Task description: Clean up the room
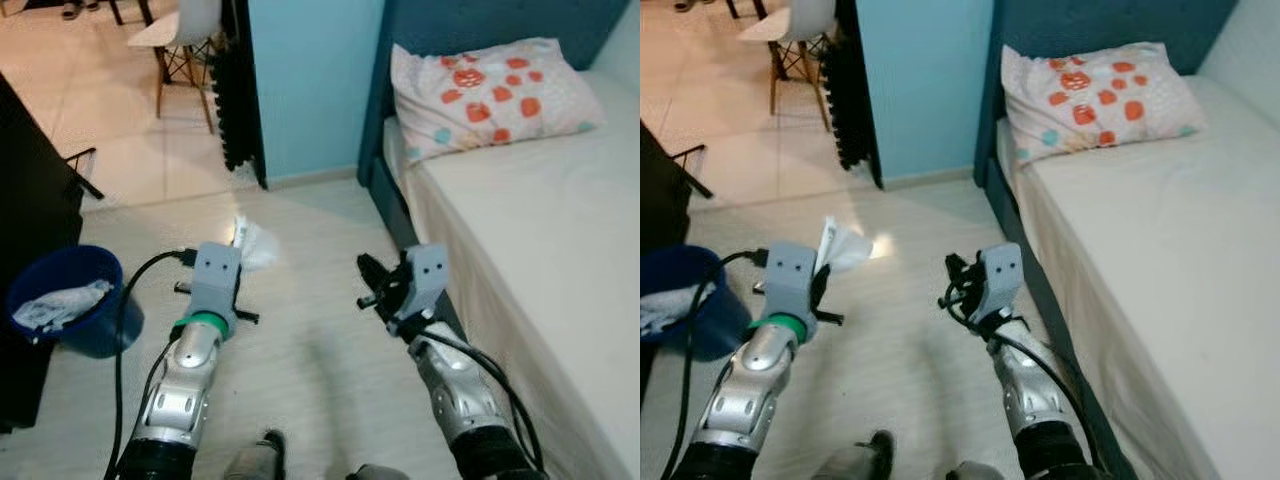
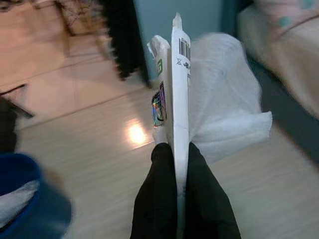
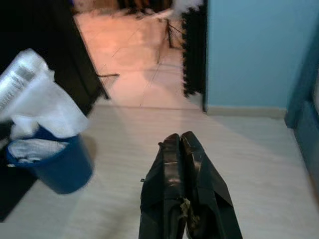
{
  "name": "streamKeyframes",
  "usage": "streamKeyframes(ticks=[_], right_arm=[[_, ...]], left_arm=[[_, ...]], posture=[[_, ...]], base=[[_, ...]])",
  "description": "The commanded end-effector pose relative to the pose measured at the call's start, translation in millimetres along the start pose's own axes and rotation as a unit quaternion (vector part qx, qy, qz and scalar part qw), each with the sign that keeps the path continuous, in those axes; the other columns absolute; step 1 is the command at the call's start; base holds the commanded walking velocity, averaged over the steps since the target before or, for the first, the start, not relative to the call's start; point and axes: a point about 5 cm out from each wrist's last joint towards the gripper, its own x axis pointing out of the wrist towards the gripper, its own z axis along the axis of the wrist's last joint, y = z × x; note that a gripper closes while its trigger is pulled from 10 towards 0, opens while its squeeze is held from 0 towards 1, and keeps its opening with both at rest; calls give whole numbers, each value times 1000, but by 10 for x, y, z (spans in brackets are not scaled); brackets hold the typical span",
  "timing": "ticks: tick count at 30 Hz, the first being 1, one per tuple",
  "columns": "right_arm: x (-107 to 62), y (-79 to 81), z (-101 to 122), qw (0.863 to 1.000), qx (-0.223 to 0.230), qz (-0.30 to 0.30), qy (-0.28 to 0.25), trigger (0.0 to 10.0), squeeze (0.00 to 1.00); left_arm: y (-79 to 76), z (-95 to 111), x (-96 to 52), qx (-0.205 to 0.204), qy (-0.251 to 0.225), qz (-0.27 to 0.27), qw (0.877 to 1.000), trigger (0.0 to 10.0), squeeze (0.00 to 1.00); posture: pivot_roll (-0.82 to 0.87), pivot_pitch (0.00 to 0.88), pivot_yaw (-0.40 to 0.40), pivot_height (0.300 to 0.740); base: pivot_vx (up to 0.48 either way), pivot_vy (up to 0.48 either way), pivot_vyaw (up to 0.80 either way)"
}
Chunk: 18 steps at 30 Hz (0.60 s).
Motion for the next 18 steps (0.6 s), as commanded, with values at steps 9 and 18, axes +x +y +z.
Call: streamKeyframes(ticks=[9,18], right_arm=[[-67,-27,-95,1000,2,-5,21,10000,0],[-62,-27,-95,1000,3,-6,21,10000,0]], left_arm=[[-26,-61,-15,-2,10,1,1000,10000,0],[-12,-65,-2,-1,10,5,1000,10000,0]], posture=[[35,0,-3,720],[35,0,-1,720]], base=[[0,0,765],[0,0,763]])
